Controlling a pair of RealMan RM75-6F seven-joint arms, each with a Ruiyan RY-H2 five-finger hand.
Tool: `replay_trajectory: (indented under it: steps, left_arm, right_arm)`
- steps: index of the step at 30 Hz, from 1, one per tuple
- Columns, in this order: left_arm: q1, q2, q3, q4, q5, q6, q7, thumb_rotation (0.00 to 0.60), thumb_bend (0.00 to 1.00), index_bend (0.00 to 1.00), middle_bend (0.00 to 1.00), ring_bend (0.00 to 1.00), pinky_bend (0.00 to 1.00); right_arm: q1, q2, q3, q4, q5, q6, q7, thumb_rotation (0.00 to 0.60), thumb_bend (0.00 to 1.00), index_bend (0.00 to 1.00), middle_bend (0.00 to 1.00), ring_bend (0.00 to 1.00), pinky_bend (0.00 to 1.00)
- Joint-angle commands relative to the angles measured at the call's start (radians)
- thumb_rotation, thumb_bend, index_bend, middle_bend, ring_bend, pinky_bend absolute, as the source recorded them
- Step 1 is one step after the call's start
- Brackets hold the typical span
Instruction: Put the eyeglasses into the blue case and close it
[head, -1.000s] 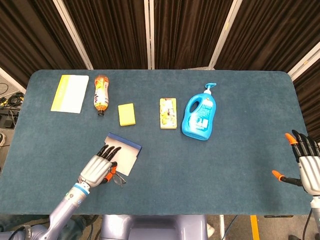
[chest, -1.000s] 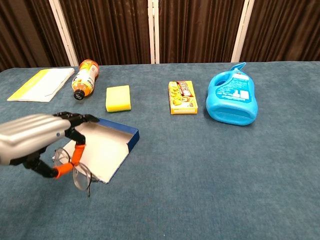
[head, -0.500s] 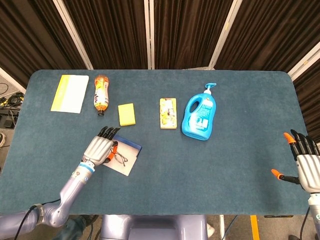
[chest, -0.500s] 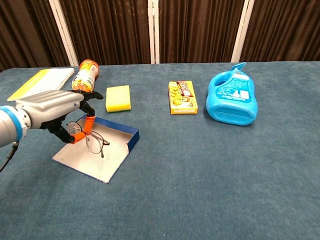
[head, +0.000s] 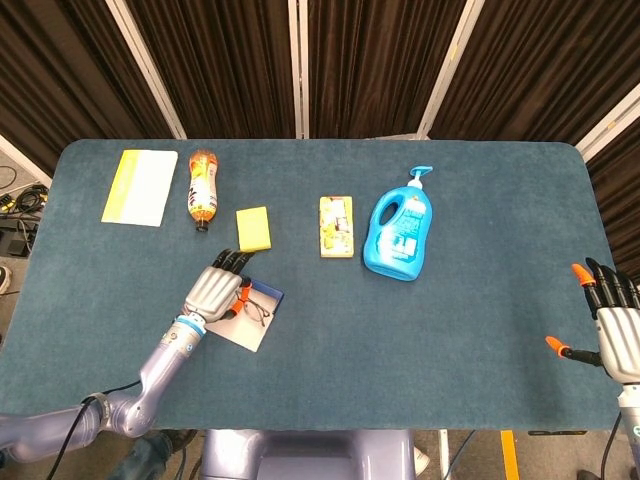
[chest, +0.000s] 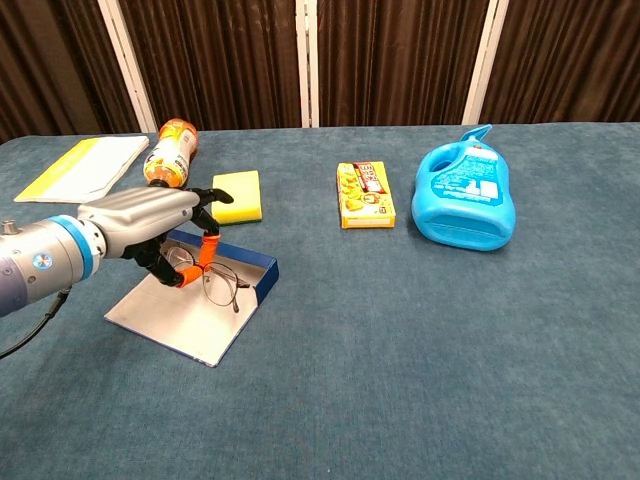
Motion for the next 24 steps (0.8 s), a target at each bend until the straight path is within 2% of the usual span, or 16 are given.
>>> replay_trajectory:
  steps: [1,3,6,12,17,22,24]
  left_arm:
    - [-0.001,-0.007,0.004,0.009,0.003,0.01,-0.01,0.6,0.42,0.38,0.0,0.0,0.0]
    - [0.002,-0.006,0.006,0.008,0.008,0.021,-0.016,0.6,0.34,0.19,0.0,0.0,0.0]
    - [0.007,0.002,0.012,-0.002,0.015,0.033,-0.019,0.6,0.27,0.01,0.0,0.0,0.0]
    - [0.021,0.039,0.017,-0.031,0.055,0.075,-0.057,0.6,0.23,0.0,0.0,0.0,0.0]
    - [0.006,0.044,0.014,-0.025,0.05,0.053,-0.065,0.6,0.22,0.0,0.0,0.0,0.0]
    - [-0.016,0.028,0.028,-0.011,0.038,0.005,-0.057,0.6,0.16,0.0,0.0,0.0,0.0]
    - [-0.025,0.015,0.034,0.006,0.032,-0.01,-0.047,0.6,0.09,0.0,0.0,0.0,0.0]
  right_arm:
    - [-0.001,0.001,0.0,0.0,-0.001,0.001,0.003,0.6,0.0,0.0,0.0,0.0,0.0]
    - [-0.001,0.001,0.0,0.0,-0.001,0.002,0.005,0.6,0.0,0.0,0.0,0.0,0.0]
    - [-0.002,0.002,0.001,0.0,-0.002,0.005,0.008,0.6,0.0,0.0,0.0,0.0,0.0]
    - [-0.003,0.003,-0.003,-0.005,-0.011,0.009,0.006,0.6,0.0,0.0,0.0,0.0,0.0]
    - [-0.002,0.002,-0.003,-0.007,-0.011,0.008,0.001,0.6,0.0,0.0,0.0,0.0,0.0]
    - [0.001,-0.001,-0.002,-0.002,-0.003,-0.001,-0.004,0.6,0.0,0.0,0.0,0.0,0.0]
    - [0.003,-0.003,-0.001,0.002,0.003,-0.006,-0.004,0.6,0.0,0.0,0.0,0.0,0.0]
